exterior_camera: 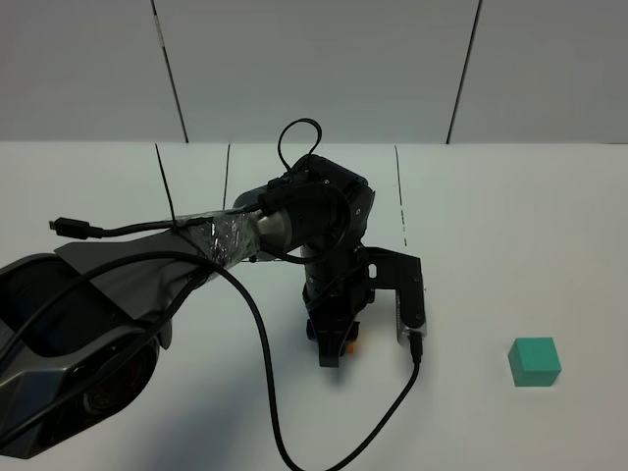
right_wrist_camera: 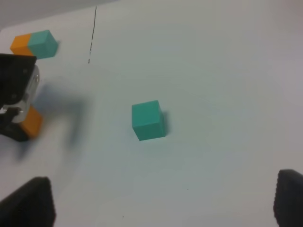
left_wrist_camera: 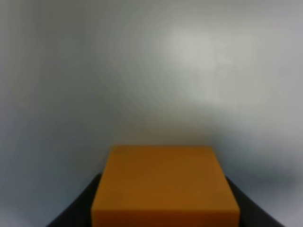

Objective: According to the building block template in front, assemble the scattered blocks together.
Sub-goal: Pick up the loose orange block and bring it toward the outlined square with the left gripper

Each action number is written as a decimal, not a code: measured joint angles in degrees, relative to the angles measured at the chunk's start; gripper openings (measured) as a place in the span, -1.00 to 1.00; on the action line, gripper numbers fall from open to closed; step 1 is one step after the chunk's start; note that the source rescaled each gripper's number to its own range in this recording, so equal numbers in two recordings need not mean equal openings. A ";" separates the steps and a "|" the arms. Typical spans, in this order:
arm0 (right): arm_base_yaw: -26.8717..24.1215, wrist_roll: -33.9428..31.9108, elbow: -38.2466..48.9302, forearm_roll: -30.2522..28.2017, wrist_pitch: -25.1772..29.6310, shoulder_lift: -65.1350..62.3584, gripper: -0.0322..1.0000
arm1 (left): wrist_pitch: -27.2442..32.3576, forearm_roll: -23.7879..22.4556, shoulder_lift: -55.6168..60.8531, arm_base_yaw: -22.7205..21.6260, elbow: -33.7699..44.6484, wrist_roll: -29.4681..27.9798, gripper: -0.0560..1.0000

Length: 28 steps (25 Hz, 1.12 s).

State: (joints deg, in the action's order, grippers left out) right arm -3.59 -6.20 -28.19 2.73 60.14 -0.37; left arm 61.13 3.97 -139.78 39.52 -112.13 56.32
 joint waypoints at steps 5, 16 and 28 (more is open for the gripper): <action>0.00 0.00 0.00 0.00 0.00 0.00 0.70 | 1.15 0.30 0.00 0.02 -0.11 0.00 -0.22; 0.00 0.00 0.00 0.00 0.00 0.00 0.68 | 1.50 -1.50 0.00 0.02 -0.16 -10.00 1.00; 0.00 -0.11 0.00 0.00 0.00 0.00 0.68 | 7.23 -3.97 7.78 0.02 -0.16 -23.86 0.98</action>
State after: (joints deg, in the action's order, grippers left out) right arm -3.59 -6.32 -28.19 2.73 60.14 -0.37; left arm 68.36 0.00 -132.00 39.55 -112.30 32.47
